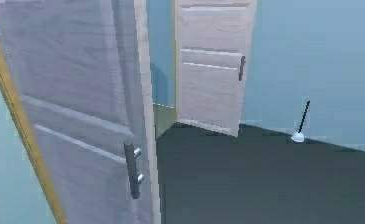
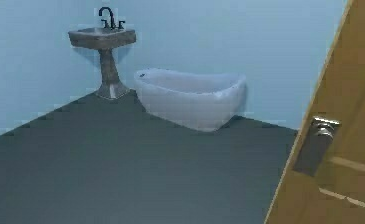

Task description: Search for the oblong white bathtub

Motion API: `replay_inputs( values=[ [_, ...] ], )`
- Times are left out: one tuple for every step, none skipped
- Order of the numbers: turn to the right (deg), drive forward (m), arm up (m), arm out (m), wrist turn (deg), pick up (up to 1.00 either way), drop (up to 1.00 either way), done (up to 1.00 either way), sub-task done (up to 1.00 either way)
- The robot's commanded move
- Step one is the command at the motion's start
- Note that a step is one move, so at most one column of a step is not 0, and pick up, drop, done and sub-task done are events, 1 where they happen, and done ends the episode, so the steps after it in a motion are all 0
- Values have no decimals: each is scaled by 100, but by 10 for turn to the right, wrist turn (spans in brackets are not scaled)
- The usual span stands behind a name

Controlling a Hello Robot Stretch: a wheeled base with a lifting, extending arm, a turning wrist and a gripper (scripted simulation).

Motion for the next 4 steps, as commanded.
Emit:
replay_inputs(
  values=[
    [270,0,0,0,0,0,0,0,0],
    [0,30,0,0,0,0,0,0,0],
    [-60,0,0,0,0,0,0,0,0],
    [0,95,0,0,0,0,0,0,0]
  ],
)
